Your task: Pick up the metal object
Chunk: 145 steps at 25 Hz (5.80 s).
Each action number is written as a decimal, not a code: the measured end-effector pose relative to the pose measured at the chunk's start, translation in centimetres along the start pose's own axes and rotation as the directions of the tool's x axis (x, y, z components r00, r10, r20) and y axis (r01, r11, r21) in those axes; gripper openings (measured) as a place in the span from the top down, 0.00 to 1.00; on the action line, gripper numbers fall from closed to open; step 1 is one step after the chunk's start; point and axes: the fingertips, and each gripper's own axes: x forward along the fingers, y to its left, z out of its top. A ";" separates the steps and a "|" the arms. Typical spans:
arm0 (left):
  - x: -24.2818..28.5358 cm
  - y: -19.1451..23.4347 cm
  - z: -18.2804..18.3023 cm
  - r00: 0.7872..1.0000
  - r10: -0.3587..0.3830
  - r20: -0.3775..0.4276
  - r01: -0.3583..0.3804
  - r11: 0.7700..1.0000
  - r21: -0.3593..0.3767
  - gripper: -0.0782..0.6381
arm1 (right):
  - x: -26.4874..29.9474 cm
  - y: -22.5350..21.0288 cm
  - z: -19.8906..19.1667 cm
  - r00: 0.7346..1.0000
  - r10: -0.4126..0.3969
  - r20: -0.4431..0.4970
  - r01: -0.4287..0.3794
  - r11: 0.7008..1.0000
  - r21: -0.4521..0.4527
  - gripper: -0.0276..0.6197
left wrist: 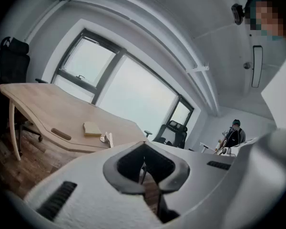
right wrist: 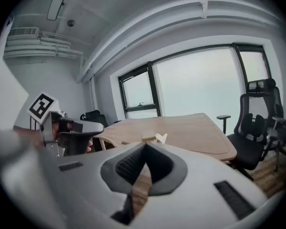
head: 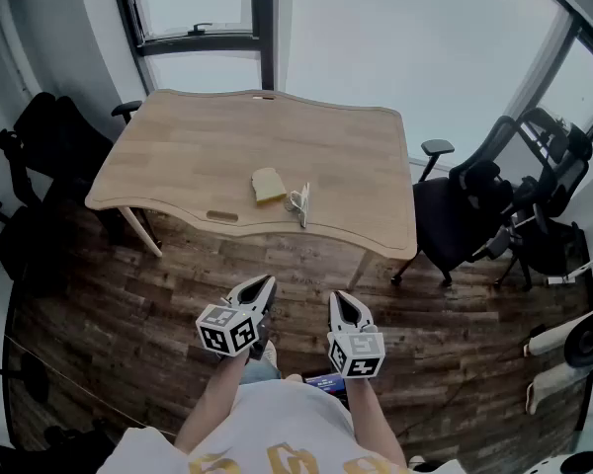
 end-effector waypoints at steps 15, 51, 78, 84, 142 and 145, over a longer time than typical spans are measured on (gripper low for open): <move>-1.3 -0.7 -0.2 1.000 0.018 0.024 -0.018 1.000 0.012 0.86 | -1.7 0.4 -0.5 1.000 0.011 -0.019 -0.011 1.000 0.010 0.94; 24.3 15.8 10.3 0.997 -0.047 -0.067 0.049 0.998 0.039 0.86 | 23.6 -11.9 6.3 0.987 -0.145 -0.070 0.155 0.974 0.166 0.94; 28.9 20.2 3.0 0.953 0.057 -0.298 -0.056 0.998 0.014 0.86 | 28.6 -16.1 2.5 0.961 -0.187 -0.204 0.212 0.972 0.106 0.94; 29.5 20.6 0.7 0.930 0.066 -0.362 -0.039 0.996 0.082 0.86 | 29.5 -15.5 0.8 0.964 -0.127 -0.234 0.161 0.978 0.131 0.94; 33.7 21.2 -2.4 0.922 -0.046 -0.384 -0.098 0.933 -0.347 0.86 | 32.2 -16.3 -1.4 0.960 0.016 -0.278 0.052 0.971 0.234 0.94; 33.5 21.2 -2.0 0.926 -0.055 -0.375 -0.090 0.929 -0.360 0.86 | 32.2 -16.0 -1.3 0.961 0.007 -0.277 0.057 0.973 0.222 0.94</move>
